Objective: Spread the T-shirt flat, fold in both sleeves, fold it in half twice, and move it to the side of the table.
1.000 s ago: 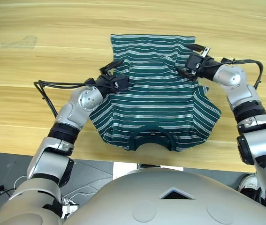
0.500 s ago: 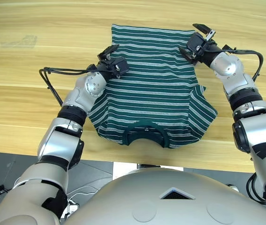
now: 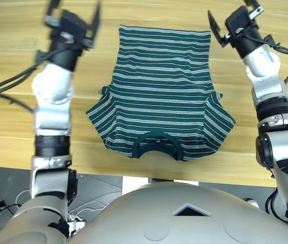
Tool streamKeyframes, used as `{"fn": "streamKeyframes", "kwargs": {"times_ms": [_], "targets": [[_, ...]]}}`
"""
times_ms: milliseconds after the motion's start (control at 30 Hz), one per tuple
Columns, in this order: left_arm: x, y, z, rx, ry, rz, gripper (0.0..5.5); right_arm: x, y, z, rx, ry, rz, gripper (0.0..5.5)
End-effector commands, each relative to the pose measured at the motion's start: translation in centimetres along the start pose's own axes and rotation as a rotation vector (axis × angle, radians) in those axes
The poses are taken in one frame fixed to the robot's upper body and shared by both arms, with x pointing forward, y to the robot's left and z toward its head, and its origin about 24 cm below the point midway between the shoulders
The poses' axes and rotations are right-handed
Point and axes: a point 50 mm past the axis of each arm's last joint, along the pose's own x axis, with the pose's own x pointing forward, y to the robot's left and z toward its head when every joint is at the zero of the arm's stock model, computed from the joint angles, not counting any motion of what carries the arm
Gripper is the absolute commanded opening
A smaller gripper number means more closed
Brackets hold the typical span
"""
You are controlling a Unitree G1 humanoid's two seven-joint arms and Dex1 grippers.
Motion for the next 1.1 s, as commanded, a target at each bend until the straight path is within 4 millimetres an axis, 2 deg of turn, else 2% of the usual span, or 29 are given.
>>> {"fn": "streamKeyframes", "kwargs": {"times_ms": [33,133,167,233,333,400,567,800,1100], "targets": [[-6.6,0.8,-1.2,-0.321,0.252,0.054,3.13,-2.4,-1.7,0.7,-0.016,-0.024,-0.074,3.85],[-12.0,-0.2,-1.9,-0.682,0.458,0.144,3.13,-4.4,-3.8,1.3,-0.053,-0.016,-0.135,3.85],[-13.6,-1.1,-2.2,-0.794,0.525,0.178,3.13,-4.9,-4.6,1.6,-0.066,-0.013,-0.163,3.85],[-15.8,-2.8,-2.5,-0.991,0.618,0.261,3.13,-5.5,-5.6,2.3,-0.080,-0.014,-0.194,3.85],[-17.7,-4.6,-3.3,-1.246,0.686,0.371,3.13,-6.0,-6.1,2.9,-0.093,-0.009,-0.205,3.85],[-18.1,-5.2,-3.7,-1.321,0.702,0.397,3.13,-6.1,-6.0,3.1,-0.091,-0.004,-0.201,3.85],[-17.9,-6.8,-4.6,-1.378,0.746,0.388,3.13,-6.1,-5.6,3.3,-0.087,0.003,-0.185,3.85],[-18.0,-8.4,-5.7,-1.372,0.810,0.340,3.13,-5.8,-5.3,3.6,-0.080,-0.001,-0.166,3.85],[-17.8,-9.3,-6.6,-1.318,0.844,0.304,3.04,-5.8,-4.7,3.4,-0.065,0.005,-0.155,3.85]]}}
